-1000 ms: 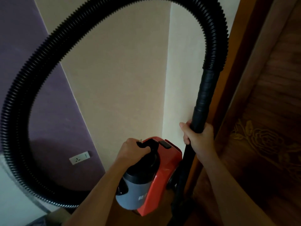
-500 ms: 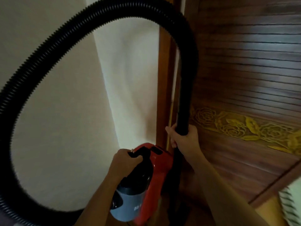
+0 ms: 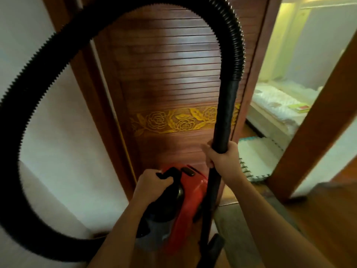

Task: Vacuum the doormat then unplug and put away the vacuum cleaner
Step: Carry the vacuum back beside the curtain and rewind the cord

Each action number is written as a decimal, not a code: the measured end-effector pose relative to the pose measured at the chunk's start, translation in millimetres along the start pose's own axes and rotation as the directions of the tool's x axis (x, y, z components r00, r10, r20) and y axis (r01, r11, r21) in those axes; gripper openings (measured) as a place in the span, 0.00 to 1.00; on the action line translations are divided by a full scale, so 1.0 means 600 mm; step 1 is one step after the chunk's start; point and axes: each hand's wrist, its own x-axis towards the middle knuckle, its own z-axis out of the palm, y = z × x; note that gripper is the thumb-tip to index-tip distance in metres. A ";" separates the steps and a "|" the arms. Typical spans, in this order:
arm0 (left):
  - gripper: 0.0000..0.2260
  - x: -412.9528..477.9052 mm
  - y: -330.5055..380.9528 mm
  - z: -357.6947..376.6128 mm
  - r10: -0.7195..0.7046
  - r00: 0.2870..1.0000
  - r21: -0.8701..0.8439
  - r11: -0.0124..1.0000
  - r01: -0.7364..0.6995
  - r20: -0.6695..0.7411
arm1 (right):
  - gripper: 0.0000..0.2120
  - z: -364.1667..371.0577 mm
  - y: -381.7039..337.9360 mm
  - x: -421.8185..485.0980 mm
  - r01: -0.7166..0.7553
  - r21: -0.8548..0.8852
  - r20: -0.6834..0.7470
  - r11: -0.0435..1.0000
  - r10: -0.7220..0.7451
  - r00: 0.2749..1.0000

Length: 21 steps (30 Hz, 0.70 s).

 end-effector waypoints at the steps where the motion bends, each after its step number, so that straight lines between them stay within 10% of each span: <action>1: 0.15 0.001 0.015 0.023 0.013 1.000 0.008 1.000 -0.014 0.028 | 0.12 -0.028 -0.004 -0.008 -0.005 -0.007 -0.036 1.000 0.005 0.999; 21: 0.13 -0.167 0.384 0.580 0.281 0.865 -0.025 0.954 -0.298 0.416 | 0.16 -0.669 -0.088 -0.208 0.052 -0.104 -0.518 0.993 -0.099 0.850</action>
